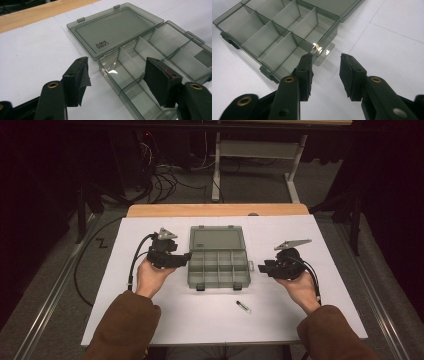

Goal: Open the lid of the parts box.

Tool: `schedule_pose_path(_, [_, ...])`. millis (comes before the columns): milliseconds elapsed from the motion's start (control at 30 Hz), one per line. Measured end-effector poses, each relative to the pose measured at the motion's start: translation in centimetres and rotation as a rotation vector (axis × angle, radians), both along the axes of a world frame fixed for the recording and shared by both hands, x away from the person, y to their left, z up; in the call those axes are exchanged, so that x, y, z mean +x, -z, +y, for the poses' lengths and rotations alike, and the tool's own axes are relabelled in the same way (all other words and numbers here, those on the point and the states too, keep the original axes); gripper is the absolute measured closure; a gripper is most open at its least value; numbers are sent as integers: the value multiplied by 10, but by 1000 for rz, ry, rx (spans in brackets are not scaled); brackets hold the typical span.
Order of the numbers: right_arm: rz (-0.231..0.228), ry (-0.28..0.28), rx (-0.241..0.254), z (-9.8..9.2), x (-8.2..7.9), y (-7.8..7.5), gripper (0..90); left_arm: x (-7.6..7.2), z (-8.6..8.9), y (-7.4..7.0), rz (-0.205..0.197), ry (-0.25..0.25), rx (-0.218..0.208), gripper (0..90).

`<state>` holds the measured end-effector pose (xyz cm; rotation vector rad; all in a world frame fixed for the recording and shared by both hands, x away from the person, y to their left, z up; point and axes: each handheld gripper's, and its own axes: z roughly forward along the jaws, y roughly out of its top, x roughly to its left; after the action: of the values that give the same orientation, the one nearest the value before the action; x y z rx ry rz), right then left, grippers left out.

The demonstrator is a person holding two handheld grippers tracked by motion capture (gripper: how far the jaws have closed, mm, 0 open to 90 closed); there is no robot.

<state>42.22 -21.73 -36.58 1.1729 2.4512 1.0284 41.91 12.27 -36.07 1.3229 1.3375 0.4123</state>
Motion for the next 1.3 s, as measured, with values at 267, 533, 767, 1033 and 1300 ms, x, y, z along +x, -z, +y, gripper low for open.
schedule_pose_path(267, [-16,11,24,-9,-7,2,617,-11,6,3,-17,-1,-19,360])
schedule_pose_path(533, [-38,26,57,-20,-15,3,603,-24,11,6,-45,-11,-29,356])
schedule_pose_path(767, [-59,30,76,-27,-23,4,590,-34,15,10,-63,-16,-32,347])
schedule_pose_path(1033, [-90,38,97,-35,-31,5,581,-44,18,12,-85,-17,-55,343])
schedule_pose_path(1300, [-126,48,121,-44,-40,6,563,-52,22,14,-97,-22,-71,337])
